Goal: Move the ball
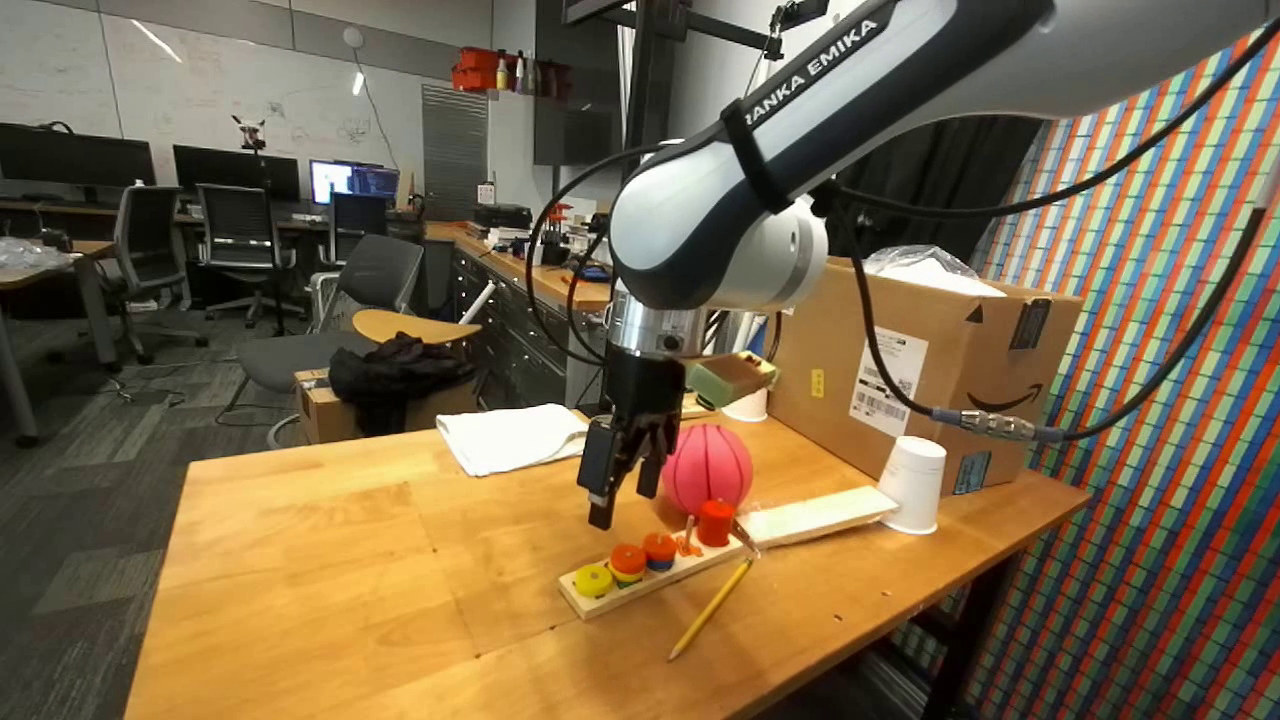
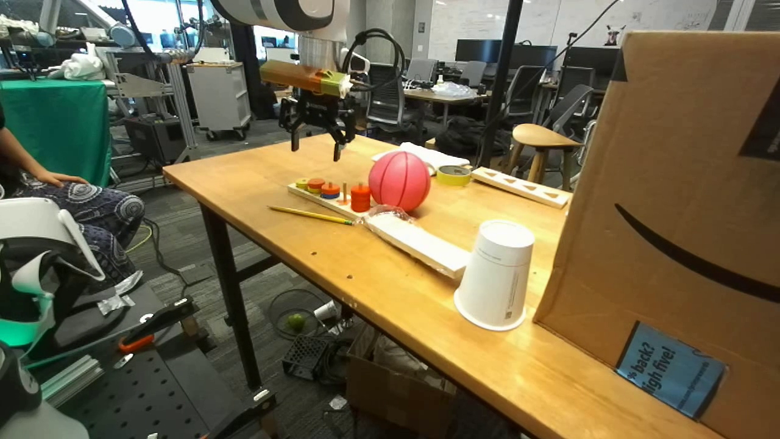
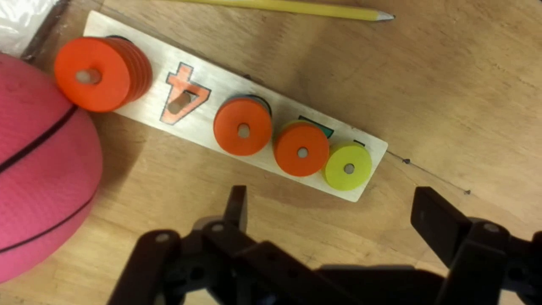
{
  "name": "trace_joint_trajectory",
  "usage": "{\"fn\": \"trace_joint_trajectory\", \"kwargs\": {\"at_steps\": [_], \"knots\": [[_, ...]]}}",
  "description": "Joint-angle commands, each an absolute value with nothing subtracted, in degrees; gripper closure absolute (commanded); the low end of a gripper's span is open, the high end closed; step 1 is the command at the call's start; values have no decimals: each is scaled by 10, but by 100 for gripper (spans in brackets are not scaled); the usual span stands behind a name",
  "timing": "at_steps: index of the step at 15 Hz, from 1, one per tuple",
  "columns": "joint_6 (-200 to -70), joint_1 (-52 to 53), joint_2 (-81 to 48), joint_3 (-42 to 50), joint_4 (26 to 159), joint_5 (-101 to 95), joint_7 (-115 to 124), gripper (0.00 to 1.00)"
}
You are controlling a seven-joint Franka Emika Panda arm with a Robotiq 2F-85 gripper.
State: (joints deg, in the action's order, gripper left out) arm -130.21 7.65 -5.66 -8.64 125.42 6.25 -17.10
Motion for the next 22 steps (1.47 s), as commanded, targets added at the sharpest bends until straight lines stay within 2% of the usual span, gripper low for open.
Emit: {"fn": "trace_joint_trajectory", "kwargs": {"at_steps": [1, 16, 22], "knots": [[-1273, 60, -83, -80, 1240, 87, -190, 0], [-1294, 7, -116, -31, 1236, 54, -163, 0], [-1343, -3, -95, 12, 1213, -72, -108, 0]]}}
